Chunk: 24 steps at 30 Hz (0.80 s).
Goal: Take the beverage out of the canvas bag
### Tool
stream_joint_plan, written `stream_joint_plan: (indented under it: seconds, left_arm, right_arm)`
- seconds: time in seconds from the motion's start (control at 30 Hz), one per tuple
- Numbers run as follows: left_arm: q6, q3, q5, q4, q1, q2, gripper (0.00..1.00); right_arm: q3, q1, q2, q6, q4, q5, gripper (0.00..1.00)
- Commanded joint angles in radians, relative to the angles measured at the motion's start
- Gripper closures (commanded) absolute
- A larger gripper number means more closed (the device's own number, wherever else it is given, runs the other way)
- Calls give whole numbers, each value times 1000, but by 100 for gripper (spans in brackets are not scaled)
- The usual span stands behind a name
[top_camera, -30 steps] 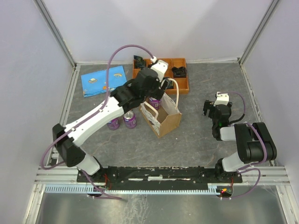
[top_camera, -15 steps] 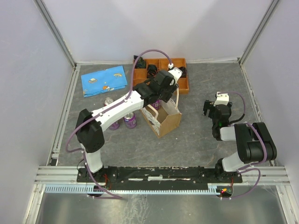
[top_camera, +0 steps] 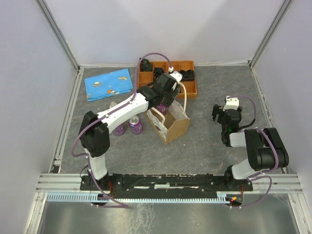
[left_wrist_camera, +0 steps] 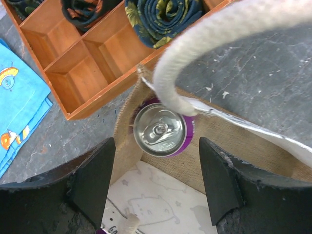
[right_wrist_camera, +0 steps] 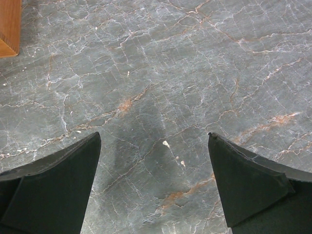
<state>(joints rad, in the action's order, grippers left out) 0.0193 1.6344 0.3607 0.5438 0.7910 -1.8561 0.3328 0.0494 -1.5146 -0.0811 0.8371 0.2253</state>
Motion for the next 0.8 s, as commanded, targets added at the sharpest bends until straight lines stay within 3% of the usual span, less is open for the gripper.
stream_joint_plan:
  seconds: [0.0, 0.77]
  left_arm:
    - [-43, -9, 12, -38, -12, -18, 23]
    - [-57, -37, -17, -58, -16, -2, 22]
  right_arm:
    - [26, -3, 8, 4, 33, -1, 1]
    - [26, -4, 9, 5, 33, -1, 1]
